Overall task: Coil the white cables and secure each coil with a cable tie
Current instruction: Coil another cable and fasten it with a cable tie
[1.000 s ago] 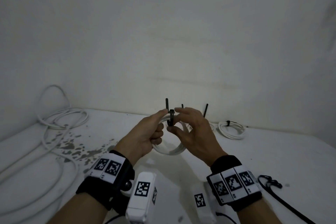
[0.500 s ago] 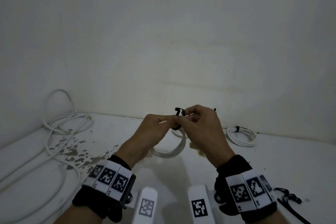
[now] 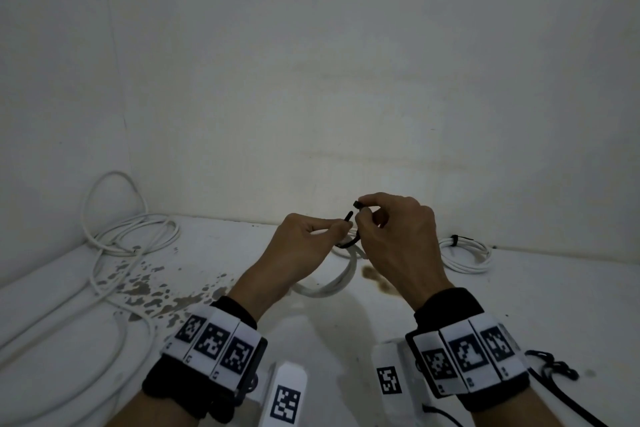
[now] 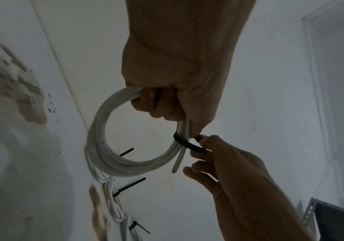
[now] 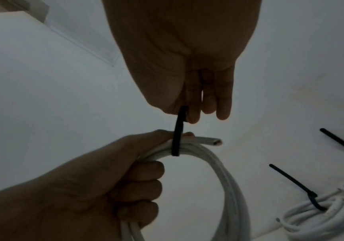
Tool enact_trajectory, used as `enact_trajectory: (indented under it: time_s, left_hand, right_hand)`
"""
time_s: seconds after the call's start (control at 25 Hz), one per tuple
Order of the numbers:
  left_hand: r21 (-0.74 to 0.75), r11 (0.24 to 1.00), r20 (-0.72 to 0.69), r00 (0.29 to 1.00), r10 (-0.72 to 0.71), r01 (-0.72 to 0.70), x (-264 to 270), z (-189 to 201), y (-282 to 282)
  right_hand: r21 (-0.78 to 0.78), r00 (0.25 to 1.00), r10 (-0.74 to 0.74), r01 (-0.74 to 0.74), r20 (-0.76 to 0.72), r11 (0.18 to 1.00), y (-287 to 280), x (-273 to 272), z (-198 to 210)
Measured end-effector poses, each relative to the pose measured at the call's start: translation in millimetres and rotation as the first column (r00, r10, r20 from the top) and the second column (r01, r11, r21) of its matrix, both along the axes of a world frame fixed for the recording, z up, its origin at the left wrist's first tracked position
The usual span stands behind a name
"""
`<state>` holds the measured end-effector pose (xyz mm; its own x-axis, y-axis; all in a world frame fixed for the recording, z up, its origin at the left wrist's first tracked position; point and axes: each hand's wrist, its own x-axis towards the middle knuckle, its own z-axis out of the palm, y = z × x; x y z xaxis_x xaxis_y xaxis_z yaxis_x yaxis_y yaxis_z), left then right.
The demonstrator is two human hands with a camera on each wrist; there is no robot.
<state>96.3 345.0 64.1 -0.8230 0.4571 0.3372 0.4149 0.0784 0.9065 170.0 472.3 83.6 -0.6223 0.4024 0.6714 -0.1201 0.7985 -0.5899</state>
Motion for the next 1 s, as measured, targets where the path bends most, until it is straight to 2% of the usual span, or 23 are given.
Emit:
enact_trajectory:
  time_s: [0.28,0.44,0.6,0.68,0.76,0.88,1.0]
  left_hand:
    - [-0.033,0.999,-0.066,0.997,0.032,-0.035,-6,-4,-3]
    - [-0.077,0.997,-0.085,0.996,0.024,-0.031,-10,-3,-5]
    - [-0.143,0.987,-0.158,0.986,0.048,-0.071,-12,-4,-6]
    - [-0.179,0.981,-0.185,0.982,0.043,-0.076,-13,-3,-8]
    - [-0.212,0.976,-0.211,0.977,0.007,-0.053,-14,0,-11]
    - [-0.224,0.975,-0.247,0.967,-0.054,-0.003,-12,8,-15]
    - [-0.230,0.969,-0.234,0.962,-0.141,0.086,-4,16,-15]
  right_hand:
    - [0.074,1.000,0.005,-0.006,0.016,0.997,-5,-2,-7]
    - [0.061,0.999,-0.030,0.032,-0.035,0.998,-6,-5,-11]
    - [0.049,0.998,0.015,-0.018,0.053,0.999,-3,-4,-10]
    - [-0.028,0.988,0.080,-0.077,0.130,0.997,-3,-2,-8]
    - [-0.179,0.965,0.190,-0.158,0.179,0.971,-2,2,-2]
    - [-0.447,0.887,0.414,-0.292,0.204,0.845,2,13,9]
    - [-0.478,0.835,0.520,-0.388,0.180,0.788,7,19,11]
